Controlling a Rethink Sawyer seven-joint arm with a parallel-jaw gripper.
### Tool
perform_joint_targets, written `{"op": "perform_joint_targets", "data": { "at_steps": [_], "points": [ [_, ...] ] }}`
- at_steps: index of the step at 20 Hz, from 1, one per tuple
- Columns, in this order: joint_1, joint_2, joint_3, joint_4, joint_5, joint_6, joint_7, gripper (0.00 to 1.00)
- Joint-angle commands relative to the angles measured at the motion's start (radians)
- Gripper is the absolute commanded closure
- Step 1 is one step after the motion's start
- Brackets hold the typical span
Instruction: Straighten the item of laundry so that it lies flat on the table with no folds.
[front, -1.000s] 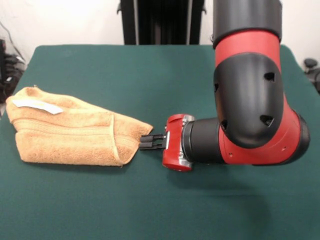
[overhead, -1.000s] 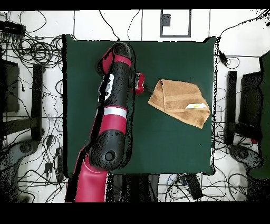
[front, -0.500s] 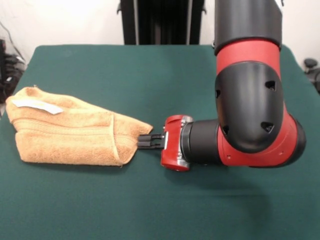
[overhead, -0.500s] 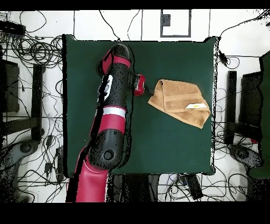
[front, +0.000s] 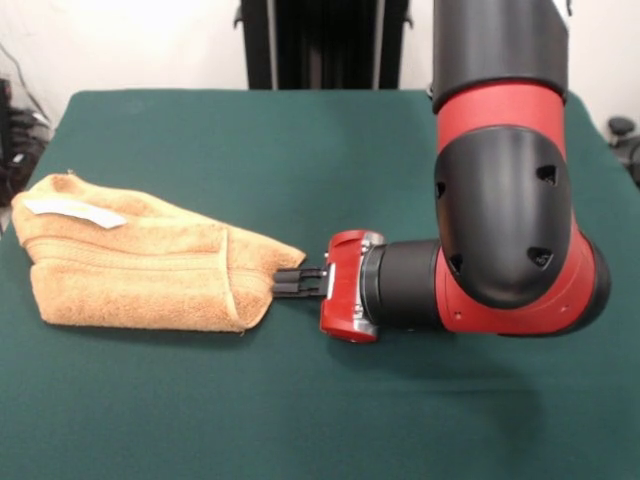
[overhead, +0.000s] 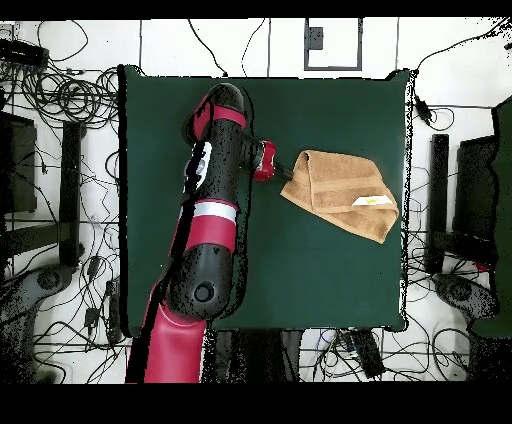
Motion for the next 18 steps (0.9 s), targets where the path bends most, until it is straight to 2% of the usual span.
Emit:
{"op": "perform_joint_targets", "data": {
  "at_steps": [1, 14, 18],
  "points": [
    [-0.023, 0.079, -0.029, -0.006, 0.038, 0.033, 0.294, 1.00],
    [-0.027, 0.085, -0.038, -0.004, 0.057, 0.013, 0.302, 1.00],
    [-0.025, 0.081, -0.050, 0.002, 0.039, 0.020, 0.300, 1.00]
  ]
}}
